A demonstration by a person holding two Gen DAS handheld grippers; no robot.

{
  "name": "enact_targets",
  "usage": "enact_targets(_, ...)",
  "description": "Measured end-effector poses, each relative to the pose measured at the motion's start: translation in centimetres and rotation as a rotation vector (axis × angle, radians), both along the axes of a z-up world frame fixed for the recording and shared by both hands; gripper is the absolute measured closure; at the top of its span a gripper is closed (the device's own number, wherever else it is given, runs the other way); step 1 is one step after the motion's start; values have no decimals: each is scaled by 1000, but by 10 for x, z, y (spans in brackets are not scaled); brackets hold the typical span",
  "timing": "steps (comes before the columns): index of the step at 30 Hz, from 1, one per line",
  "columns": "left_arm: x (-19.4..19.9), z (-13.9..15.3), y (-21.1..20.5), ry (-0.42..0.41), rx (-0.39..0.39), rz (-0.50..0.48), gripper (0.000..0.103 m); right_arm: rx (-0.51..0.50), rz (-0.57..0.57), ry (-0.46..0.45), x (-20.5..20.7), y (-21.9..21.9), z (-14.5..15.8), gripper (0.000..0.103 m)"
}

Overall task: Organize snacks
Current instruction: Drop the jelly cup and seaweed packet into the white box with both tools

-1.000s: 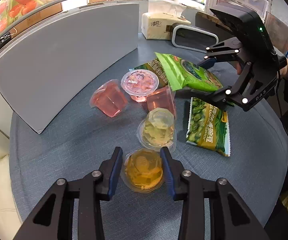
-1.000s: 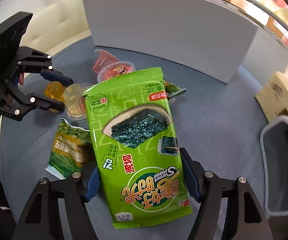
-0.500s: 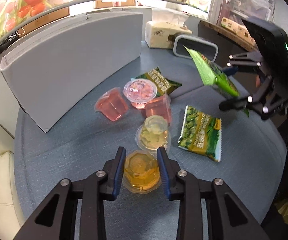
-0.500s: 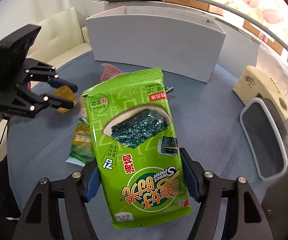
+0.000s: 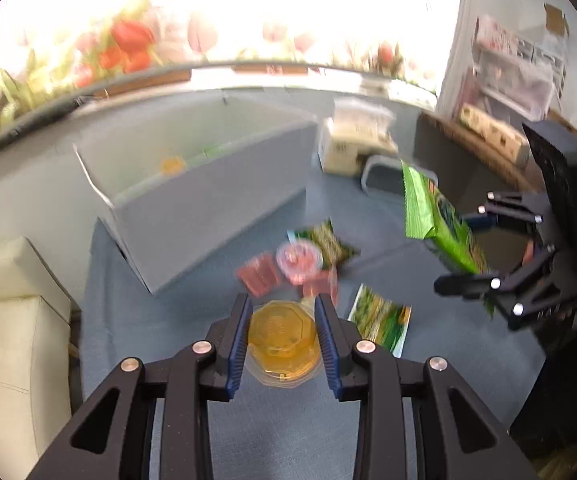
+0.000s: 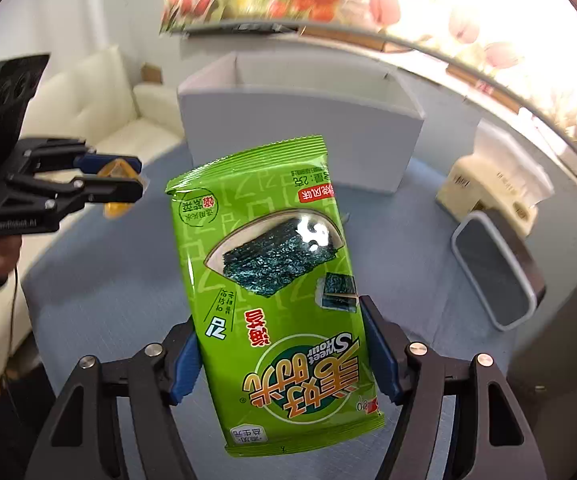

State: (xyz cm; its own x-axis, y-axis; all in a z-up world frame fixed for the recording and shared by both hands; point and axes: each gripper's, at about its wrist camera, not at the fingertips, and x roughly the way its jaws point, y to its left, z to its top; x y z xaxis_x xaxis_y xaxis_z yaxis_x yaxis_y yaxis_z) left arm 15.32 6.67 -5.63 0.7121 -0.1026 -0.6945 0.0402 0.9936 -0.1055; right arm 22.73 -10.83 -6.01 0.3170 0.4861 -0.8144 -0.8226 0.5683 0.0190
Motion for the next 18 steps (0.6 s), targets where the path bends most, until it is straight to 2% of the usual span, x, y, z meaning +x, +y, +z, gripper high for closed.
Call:
enact_targets(4, 10, 34, 9, -69, 24, 91, 67, 24, -87, -27, 9, 13, 34, 29)
enact_targets(9, 40, 70, 35, -161, -1, 214, 67, 44, -197, -33, 49, 44, 63, 29)
enact_targets(12, 65, 78, 53, -177, -6, 275, 67, 62, -239, 6, 81, 65, 74, 29)
enact_targets(14, 86, 79, 70, -184, -41, 308, 67, 88, -250, 51, 105, 79, 77, 29)
enact_targets(18, 117, 72, 90, -165, -53, 338, 67, 64, -291, 73, 147, 111, 73, 29)
